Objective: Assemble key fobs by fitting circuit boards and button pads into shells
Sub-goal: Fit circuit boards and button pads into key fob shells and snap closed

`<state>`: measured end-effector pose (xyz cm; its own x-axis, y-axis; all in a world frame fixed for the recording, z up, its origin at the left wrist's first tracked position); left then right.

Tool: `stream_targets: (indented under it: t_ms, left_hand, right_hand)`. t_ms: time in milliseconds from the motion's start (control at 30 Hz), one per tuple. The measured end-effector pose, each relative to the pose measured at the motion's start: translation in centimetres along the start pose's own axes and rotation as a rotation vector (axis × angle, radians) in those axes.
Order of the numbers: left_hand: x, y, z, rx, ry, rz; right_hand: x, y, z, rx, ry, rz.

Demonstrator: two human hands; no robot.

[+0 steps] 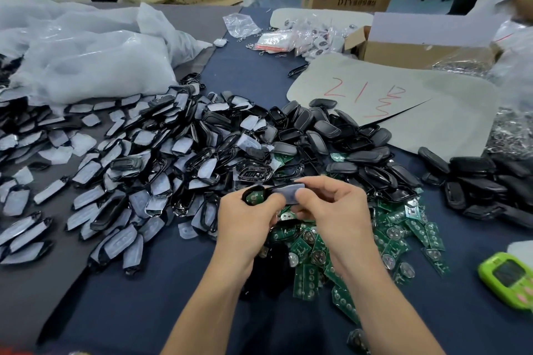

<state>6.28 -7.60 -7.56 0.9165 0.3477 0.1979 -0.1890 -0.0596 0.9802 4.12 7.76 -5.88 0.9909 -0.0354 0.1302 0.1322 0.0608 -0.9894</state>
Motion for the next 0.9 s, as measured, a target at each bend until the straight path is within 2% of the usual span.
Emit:
stream_targets:
  t_ms: [67, 167, 333, 400, 533, 600, 667, 767, 900]
  left_hand:
    - [0.0, 0.1, -0.4, -0.006, -0.004, 0.003]
    - [0.0, 0.0, -0.9, 0.045, -0.05, 0.051]
    - [0.2, -0.2, -1.3, 0.221, -0.14, 0.159]
    - [0.2, -0.2, -1.1, 0.257, -0.135, 0.182]
    - [0.3, 0.0, -0.9, 0.251, -0.104, 0.165]
    - [0.4, 0.0, -0.9, 0.245, -0.1, 0.16]
    - [0.5, 0.0, -0.9, 0.245, -0.102, 0.157]
    - [0.6, 0.0, -1.1, 0.24, -0.11, 0.139]
    - [0.7, 0.1, -1.6, 0.217, -0.122, 0.085]
  right_hand:
    - [0.2, -0.1, 0.2, 0.109, 0.115, 0.078]
    - [0.2, -0.4, 0.5, 0.108, 0.217, 0.152]
    - [-0.4, -0.9, 1.3, 0.103, 0.26, 0.183]
    - [-0.9, -0.7, 1.5, 0.06, 0.219, 0.123]
    - [-1.5, 0.3, 0.8, -0.048, -0.081, -0.092]
    - [-1.4, 0.6, 0.4, -0.114, -0.16, -0.146]
    - [-1.3, 0.8, 0.3, -0.178, -0.185, -0.182]
    - [-1.2, 0.8, 0.1, -0.154, -0.22, -0.174]
    - [-1.3, 0.6, 0.5, -0.112, -0.153, -0.139]
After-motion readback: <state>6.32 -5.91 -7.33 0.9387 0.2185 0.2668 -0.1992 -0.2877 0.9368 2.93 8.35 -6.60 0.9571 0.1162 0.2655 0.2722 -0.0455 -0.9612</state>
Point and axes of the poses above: each hand's wrist, its own x-axis away from the middle knuckle, its own z-axis out of the back of the hand, y = z × x, the point moved 4 cm from there along -x, towards the middle knuckle, and after that the axes turned 2 degrees about x, right-handed, at the moved point
